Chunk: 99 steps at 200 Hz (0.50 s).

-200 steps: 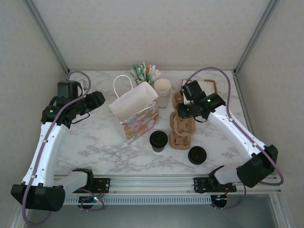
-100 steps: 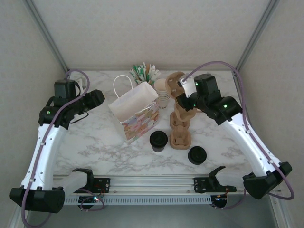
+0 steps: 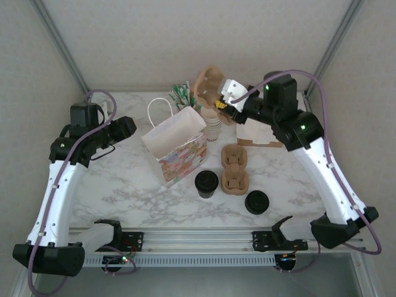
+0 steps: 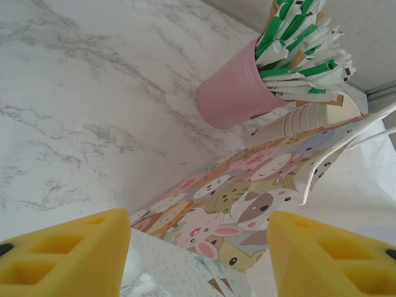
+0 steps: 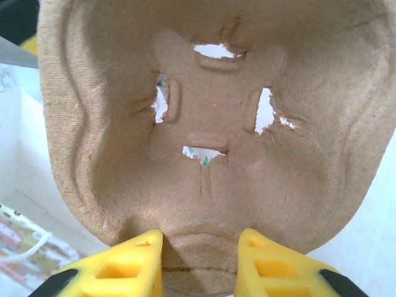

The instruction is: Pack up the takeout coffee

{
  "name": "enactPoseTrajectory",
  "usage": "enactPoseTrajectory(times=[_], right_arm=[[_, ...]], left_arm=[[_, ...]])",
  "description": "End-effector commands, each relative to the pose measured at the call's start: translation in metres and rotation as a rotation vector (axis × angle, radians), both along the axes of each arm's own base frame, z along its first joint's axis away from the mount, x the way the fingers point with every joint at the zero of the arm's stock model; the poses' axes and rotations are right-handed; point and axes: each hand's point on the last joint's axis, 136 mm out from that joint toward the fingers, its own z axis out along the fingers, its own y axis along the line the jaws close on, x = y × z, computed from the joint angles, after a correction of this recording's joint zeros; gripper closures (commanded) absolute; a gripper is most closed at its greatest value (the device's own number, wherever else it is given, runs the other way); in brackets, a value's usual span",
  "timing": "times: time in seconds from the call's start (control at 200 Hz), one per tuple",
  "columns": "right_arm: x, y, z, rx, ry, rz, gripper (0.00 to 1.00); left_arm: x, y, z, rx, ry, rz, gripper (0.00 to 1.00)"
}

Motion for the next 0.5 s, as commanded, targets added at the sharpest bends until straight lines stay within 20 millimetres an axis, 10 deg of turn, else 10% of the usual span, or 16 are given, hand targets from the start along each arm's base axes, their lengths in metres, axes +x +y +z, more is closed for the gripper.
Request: enactPoseTrajectory(times=[0.0, 0.49], right_arm=[[-0.003, 0.032, 0.005, -0.057, -0.101, 0.212, 0.73], [-0.018, 0.087, -0.018, -0.076, -0.079, 0.597, 0.72]], left_arm=[[-0.001, 0.0, 0.007, 0.004, -0.012, -0.013, 0.4], [0.002, -0.003, 0.0, 0.002, 0.013, -0.027, 0.4]])
